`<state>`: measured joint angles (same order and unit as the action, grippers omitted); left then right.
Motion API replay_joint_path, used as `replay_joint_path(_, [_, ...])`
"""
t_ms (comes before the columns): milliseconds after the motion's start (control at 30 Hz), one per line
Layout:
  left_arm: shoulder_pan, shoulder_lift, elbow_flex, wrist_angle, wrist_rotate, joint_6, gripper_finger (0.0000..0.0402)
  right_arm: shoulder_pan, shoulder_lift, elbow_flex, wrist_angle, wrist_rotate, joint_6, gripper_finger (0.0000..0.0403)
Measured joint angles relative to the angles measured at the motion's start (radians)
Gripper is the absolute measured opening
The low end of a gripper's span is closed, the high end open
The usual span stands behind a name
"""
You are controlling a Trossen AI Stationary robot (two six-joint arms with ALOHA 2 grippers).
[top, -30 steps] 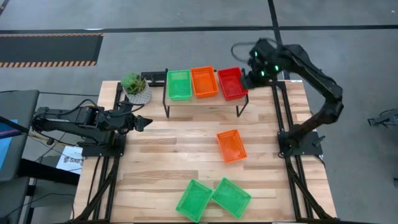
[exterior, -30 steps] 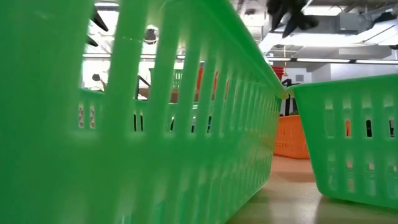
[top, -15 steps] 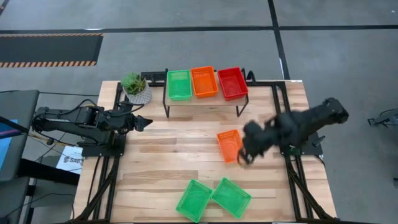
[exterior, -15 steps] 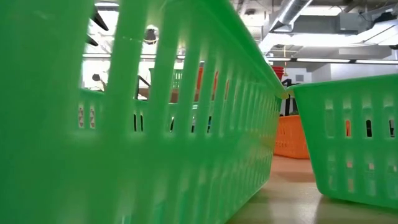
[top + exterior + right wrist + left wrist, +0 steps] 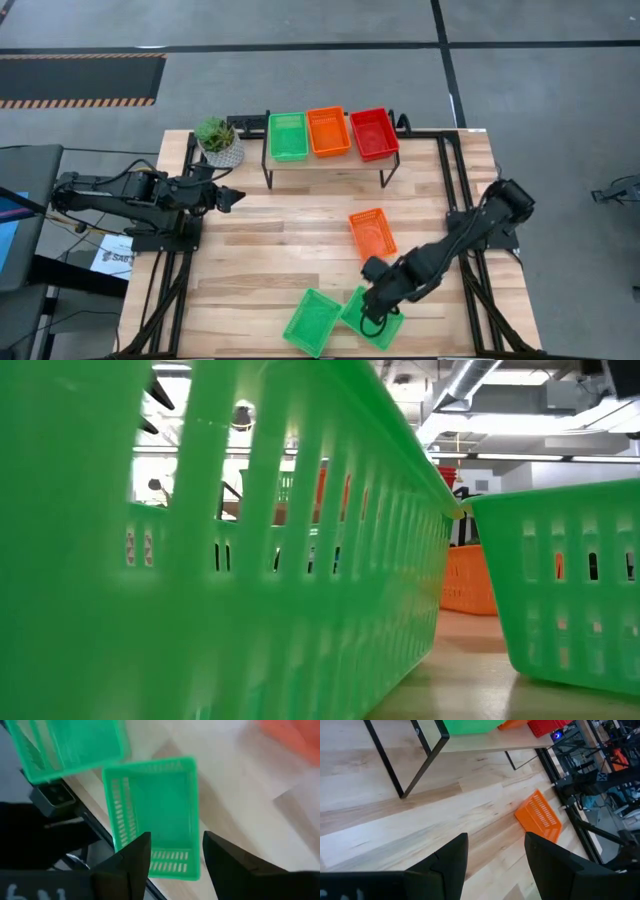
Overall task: Stack baskets on shelf by color
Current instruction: Stack the right green bin on top of the green bin on the shelf
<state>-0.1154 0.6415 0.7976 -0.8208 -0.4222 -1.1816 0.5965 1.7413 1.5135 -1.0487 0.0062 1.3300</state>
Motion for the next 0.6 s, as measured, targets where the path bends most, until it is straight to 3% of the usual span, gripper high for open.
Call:
replay_joint_path(333, [0.000, 0.000, 0.000, -0.001, 0.017, 0.031, 0.0183, 0.031, 0.187, 0.000, 0.035, -0.033, -0.056, 0.0204])
replay_joint_path(600, [0.000, 0.000, 0.000, 0.000, 0.016, 0.037, 0.0183, 0.014, 0.264, -0.006, 0.046, -0.081, -0.126, 0.0185])
